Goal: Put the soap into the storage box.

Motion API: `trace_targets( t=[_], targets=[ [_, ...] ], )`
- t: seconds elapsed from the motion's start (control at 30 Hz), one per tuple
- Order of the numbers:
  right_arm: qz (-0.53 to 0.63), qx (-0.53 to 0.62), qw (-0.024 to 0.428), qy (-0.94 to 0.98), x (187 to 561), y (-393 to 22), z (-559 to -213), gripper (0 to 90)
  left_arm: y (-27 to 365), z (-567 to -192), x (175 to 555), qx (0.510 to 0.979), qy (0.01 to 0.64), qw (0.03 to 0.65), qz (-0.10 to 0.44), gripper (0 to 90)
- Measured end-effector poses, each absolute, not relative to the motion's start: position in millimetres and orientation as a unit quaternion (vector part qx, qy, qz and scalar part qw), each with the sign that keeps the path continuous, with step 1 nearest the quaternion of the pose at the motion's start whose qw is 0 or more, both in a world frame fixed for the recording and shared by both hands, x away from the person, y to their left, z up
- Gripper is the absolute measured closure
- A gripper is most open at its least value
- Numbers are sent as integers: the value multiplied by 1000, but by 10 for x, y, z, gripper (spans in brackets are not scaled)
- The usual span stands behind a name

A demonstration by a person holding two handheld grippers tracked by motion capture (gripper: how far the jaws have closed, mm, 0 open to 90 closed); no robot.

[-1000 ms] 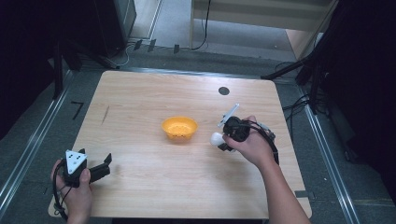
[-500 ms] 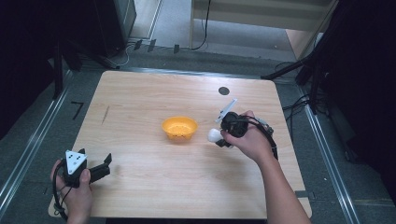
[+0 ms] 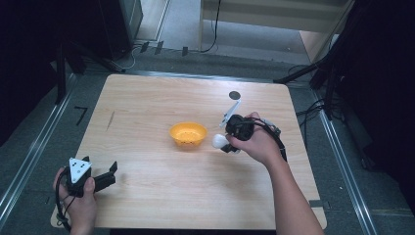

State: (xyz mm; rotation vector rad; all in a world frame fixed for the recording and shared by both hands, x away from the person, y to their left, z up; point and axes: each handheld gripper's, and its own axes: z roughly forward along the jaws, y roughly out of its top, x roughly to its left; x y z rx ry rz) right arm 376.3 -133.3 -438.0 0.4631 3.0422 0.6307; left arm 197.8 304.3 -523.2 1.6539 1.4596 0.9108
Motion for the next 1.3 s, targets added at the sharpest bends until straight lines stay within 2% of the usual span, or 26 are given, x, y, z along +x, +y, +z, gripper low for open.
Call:
trace_targets(
  t=[0.77, 1.3],
  targets=[
    [200, 119, 4, 973, 3903, -944, -4265, 501, 3051, -5232, 1984, 643, 572, 370, 351, 69],
    [193, 88, 1, 977, 4054, -524, -4207, 501, 3062, -5231, 1987, 641, 574, 372, 348, 69]
  ],
)
